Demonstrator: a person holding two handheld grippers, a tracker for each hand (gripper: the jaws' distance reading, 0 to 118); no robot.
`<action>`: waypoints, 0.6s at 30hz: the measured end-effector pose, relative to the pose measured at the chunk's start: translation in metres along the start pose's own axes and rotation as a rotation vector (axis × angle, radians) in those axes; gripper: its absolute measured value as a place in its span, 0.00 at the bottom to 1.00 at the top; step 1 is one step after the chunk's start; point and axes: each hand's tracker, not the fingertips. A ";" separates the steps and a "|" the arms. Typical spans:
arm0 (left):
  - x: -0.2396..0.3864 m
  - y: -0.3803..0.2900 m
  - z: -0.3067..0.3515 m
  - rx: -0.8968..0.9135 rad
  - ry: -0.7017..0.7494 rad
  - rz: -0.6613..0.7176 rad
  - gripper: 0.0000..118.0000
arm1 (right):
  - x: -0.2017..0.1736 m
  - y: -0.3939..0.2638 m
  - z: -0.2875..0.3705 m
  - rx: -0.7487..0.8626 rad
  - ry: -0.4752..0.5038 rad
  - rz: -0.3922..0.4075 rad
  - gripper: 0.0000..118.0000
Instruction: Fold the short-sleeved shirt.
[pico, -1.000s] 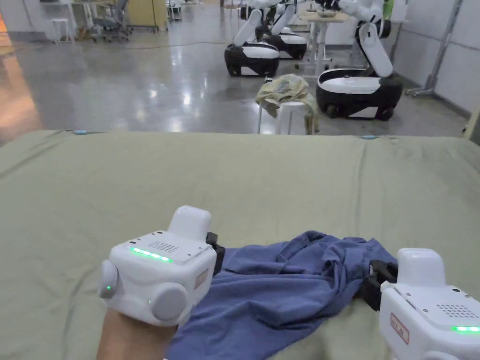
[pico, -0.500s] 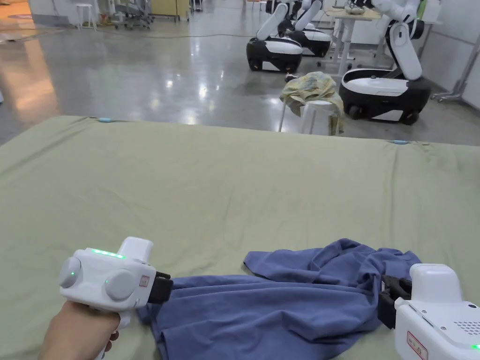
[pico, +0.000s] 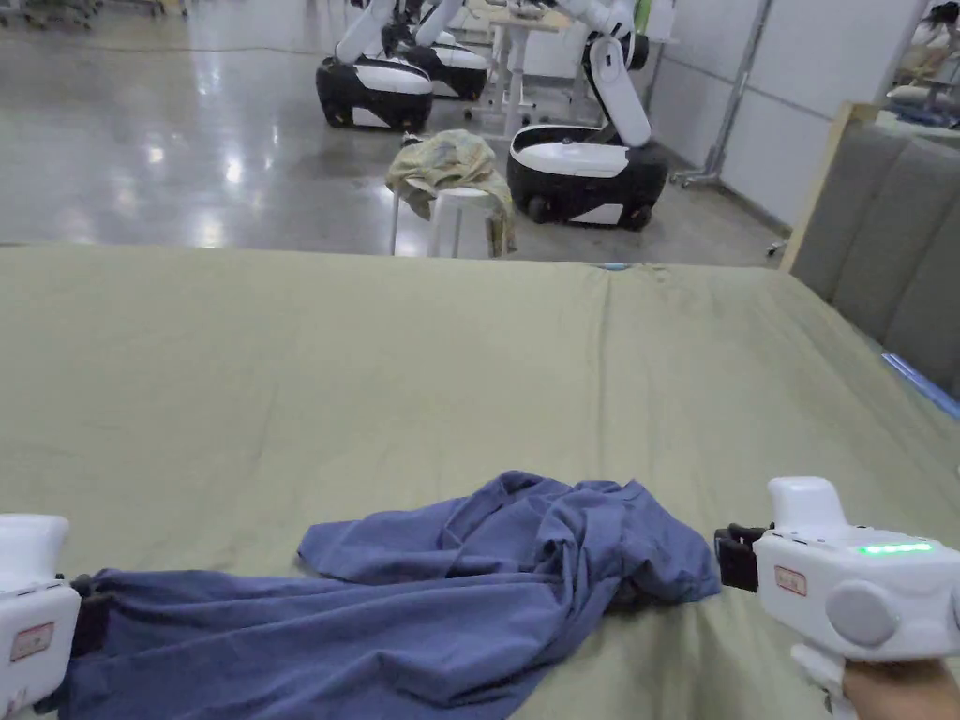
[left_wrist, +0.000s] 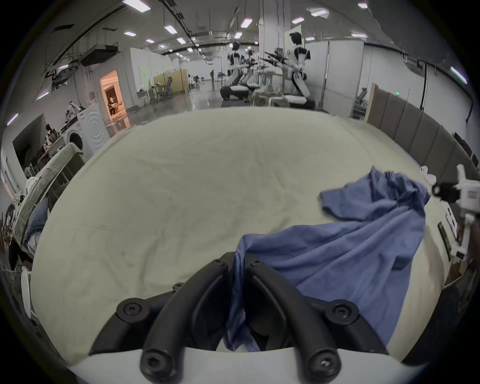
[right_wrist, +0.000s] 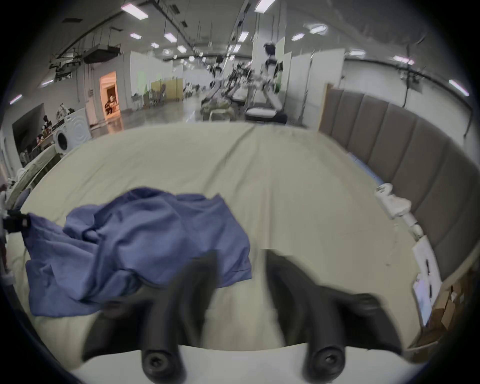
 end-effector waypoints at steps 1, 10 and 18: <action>0.000 0.004 0.004 0.013 0.001 0.005 0.06 | 0.003 -0.001 -0.010 -0.039 0.038 -0.003 0.60; 0.004 0.022 0.001 0.037 0.021 -0.010 0.06 | 0.004 -0.011 -0.063 -0.152 0.114 -0.069 0.36; -0.006 0.032 0.000 0.024 0.028 0.053 0.06 | 0.010 0.024 -0.013 -0.053 0.044 -0.036 0.04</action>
